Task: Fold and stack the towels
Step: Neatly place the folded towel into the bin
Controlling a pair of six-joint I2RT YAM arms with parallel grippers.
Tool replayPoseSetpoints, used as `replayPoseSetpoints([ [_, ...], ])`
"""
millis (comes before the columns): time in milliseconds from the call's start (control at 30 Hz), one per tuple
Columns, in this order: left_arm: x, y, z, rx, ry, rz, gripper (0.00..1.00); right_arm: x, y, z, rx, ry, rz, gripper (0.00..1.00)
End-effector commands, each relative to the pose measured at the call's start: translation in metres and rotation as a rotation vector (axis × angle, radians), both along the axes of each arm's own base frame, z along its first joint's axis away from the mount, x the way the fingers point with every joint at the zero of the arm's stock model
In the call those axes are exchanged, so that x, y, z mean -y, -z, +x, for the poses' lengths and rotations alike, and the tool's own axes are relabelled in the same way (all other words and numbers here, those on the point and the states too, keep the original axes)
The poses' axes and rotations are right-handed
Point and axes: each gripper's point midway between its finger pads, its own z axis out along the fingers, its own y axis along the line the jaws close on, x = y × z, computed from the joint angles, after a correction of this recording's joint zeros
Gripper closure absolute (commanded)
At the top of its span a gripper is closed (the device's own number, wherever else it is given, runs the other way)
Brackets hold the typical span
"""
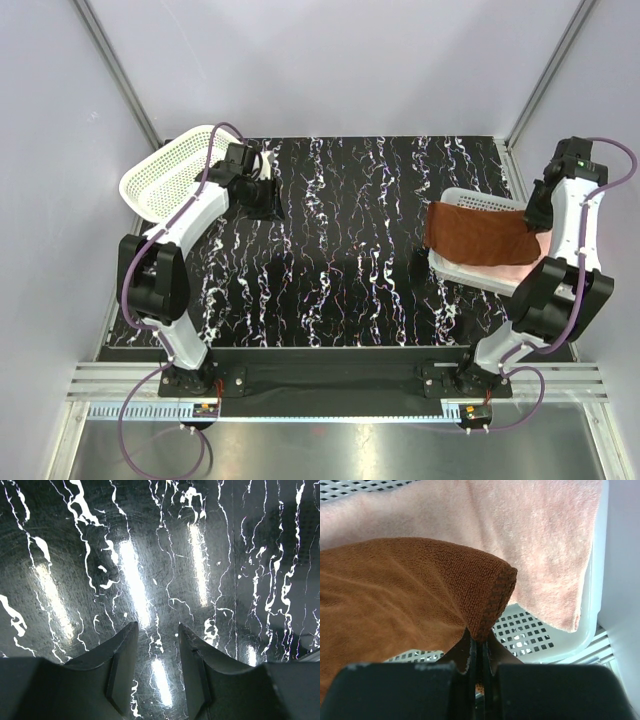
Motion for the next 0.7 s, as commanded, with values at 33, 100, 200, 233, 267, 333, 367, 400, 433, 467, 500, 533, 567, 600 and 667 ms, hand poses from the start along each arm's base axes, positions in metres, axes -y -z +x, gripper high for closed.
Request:
replayPoseSetpoints([
  [33, 0.006, -0.030, 0.010, 0.091, 0.025, -0.036, 0.57, 0.021, 0.000, 0.005, 0.009, 0.020, -0.067, 1.00],
  [100, 0.007, -0.028, 0.011, 0.085, 0.026, -0.038, 0.57, 0.021, 0.008, 0.006, -0.011, 0.020, -0.056, 1.00],
  [200, 0.009, -0.027, 0.012, 0.076, 0.034, -0.047, 0.57, 0.024, 0.021, 0.010, -0.032, 0.016, -0.055, 1.00],
  [233, 0.010, -0.027, 0.013, 0.075, 0.037, -0.051, 0.57, 0.027, 0.022, 0.011, -0.039, 0.019, -0.062, 1.00],
  [267, 0.011, -0.027, 0.013, 0.074, 0.038, -0.052, 0.57, 0.029, 0.028, 0.012, -0.056, 0.024, -0.060, 1.00],
  [333, 0.013, -0.027, 0.014, 0.073, 0.046, -0.059, 0.57, 0.032, 0.030, 0.015, -0.063, 0.027, -0.066, 1.00],
  [367, 0.013, -0.029, 0.014, 0.073, 0.047, -0.060, 0.57, 0.037, 0.032, 0.013, -0.086, 0.040, -0.075, 0.95],
  [400, 0.013, -0.030, 0.014, 0.076, 0.046, -0.062, 0.57, 0.043, 0.032, 0.011, -0.100, 0.059, -0.093, 0.92],
  [433, 0.013, -0.032, 0.015, 0.080, 0.048, -0.064, 0.58, 0.049, 0.032, 0.008, -0.116, 0.080, -0.120, 0.89],
  [467, 0.013, -0.033, 0.015, 0.085, 0.047, -0.062, 0.57, 0.059, 0.031, 0.002, -0.130, 0.106, -0.143, 0.86],
  [500, 0.013, -0.033, 0.014, 0.085, 0.047, -0.063, 0.57, 0.065, 0.028, -0.001, -0.129, 0.129, -0.159, 0.77],
  [533, 0.013, -0.033, 0.014, 0.083, 0.046, -0.066, 0.57, 0.071, 0.025, -0.004, -0.128, 0.161, -0.173, 0.70],
  [567, 0.013, -0.032, 0.014, 0.085, 0.046, -0.066, 0.57, 0.078, 0.021, -0.009, -0.138, 0.185, -0.196, 0.60],
  [600, 0.014, -0.033, 0.013, 0.084, 0.049, -0.069, 0.57, 0.082, 0.015, -0.011, -0.131, 0.200, -0.205, 0.45],
  [667, 0.014, -0.032, 0.013, 0.084, 0.049, -0.073, 0.57, 0.083, 0.007, -0.010, -0.096, 0.236, -0.211, 0.37],
])
